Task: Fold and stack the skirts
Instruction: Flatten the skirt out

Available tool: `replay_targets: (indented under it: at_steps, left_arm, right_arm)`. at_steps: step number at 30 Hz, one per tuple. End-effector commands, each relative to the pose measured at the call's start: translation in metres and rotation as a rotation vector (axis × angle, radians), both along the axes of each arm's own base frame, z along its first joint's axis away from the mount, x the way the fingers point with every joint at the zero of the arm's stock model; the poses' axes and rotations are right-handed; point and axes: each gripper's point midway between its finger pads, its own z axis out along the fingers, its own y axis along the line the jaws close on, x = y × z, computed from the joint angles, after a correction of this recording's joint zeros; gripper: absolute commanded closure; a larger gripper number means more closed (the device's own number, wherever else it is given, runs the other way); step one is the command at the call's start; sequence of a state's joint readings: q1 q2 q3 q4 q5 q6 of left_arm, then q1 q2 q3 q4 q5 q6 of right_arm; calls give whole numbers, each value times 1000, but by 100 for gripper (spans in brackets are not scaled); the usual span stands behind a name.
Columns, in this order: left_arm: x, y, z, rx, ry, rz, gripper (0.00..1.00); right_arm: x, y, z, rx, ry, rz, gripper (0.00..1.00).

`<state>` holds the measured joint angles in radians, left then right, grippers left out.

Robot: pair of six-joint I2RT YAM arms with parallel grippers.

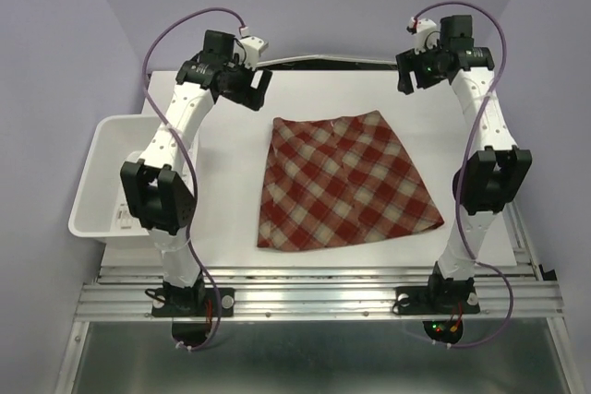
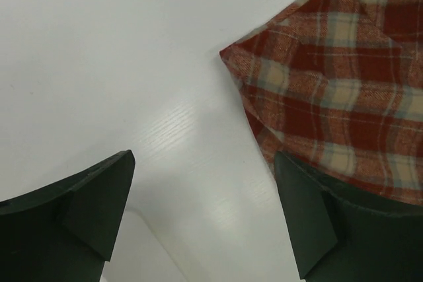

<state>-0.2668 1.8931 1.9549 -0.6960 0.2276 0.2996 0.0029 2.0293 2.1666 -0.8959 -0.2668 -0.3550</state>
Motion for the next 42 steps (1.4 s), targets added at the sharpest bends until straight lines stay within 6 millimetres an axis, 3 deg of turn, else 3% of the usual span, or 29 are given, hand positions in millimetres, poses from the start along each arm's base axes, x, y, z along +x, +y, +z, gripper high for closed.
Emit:
replay_targets:
  at_steps: [1, 3, 5, 7, 12, 13, 15, 21, 24, 29, 33, 37, 38, 41, 42]
  left_arm:
    - [-15, -2, 63, -86, -162, 1, 3]
    - [-25, -8, 34, -90, -62, -42, 12]
    - [-33, -10, 3, -88, 12, -63, 21]
    - [-34, -15, -17, -103, 33, -81, 23]
    - [-18, -27, -41, -148, 55, -92, 25]
    - [-14, -30, -54, -153, 82, -88, 25]
    - [-6, -36, -58, -177, 84, -98, 21]
    - [22, -49, -89, -215, 118, -93, 21]
    - [36, -53, -106, -227, 125, -72, 24]
    - [62, -65, -124, -272, 123, -58, 32]
    - [84, -68, -140, -277, 125, -15, 44]
    - [106, -66, -152, -264, 111, 38, 66]
    - [112, -66, -153, -261, 100, 42, 77]
    - [126, -59, -149, -216, 51, 65, 100]
    - [131, -55, -145, -199, 18, 72, 100]
  right_arm:
    - [-32, 46, -10, 27, 65, 159, 28]
    - [-36, 61, -32, 20, 120, 199, 36]
    - [-37, 65, -53, 13, 162, 202, 41]
    - [-26, 62, -73, 5, 171, 169, 43]
    - [6, 53, -99, -34, 149, 96, 44]
    - [12, 52, -102, -39, 139, 88, 44]
    - [24, 47, -113, -42, 143, 65, 43]
    - [57, 20, -135, 59, 147, -45, 32]
    - [66, 7, -152, 110, 167, -77, 31]
    - [66, 10, -176, 159, 214, -56, 33]
    - [57, 10, -201, 157, 265, -56, 52]
    - [45, -8, -223, 88, 303, -92, 91]
    - [43, -15, -224, 79, 307, -103, 95]
    - [32, -27, -234, 44, 337, -128, 99]
    - [29, -35, -235, 35, 342, -143, 99]
